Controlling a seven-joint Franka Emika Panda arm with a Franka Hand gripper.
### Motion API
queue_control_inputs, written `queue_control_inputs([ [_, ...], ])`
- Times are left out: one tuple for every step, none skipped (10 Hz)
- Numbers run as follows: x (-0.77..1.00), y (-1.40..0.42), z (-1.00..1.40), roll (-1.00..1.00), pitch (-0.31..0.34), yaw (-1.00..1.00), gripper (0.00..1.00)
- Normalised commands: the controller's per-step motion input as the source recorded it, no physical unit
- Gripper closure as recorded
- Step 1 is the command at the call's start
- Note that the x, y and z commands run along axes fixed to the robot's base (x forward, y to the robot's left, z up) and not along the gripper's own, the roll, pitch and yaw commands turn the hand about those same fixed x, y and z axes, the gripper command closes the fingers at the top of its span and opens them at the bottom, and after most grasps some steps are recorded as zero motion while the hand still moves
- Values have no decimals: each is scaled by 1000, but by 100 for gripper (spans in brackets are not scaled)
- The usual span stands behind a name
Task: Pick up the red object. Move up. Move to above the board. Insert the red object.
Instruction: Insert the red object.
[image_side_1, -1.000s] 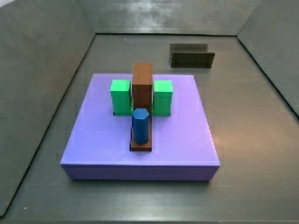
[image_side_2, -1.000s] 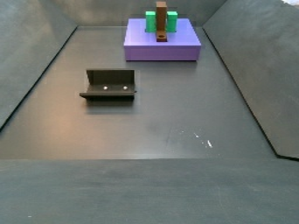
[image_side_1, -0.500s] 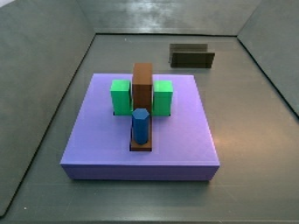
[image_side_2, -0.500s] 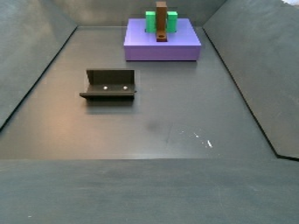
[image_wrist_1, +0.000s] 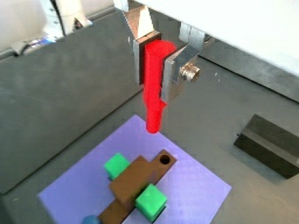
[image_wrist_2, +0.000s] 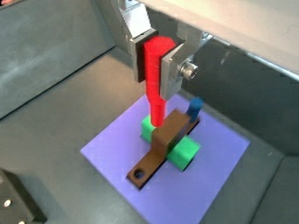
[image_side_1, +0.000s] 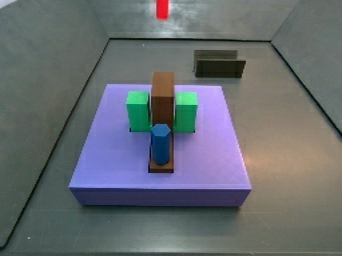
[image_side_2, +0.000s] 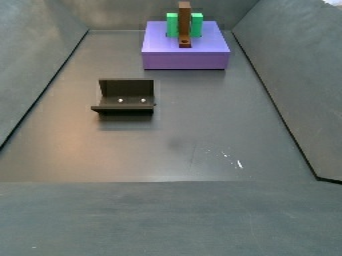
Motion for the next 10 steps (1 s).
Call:
queue_control_inputs([
  [140,411,-671,93,-80,0,100],
  [157,231,-700,50,-89,0,100],
  [160,66,-737,4,-106,0,100],
  [123,157,-746,44,-123,0,100],
  [69,177,-669,49,-151,0,100],
  [0,0,-549,51,-151,0,100],
  [0,0,-531,97,-129,0,100],
  [0,0,-529,87,-114,0,100],
  [0,0,-437,103,-106,0,100],
  [0,3,-297,99,-71,0,100],
])
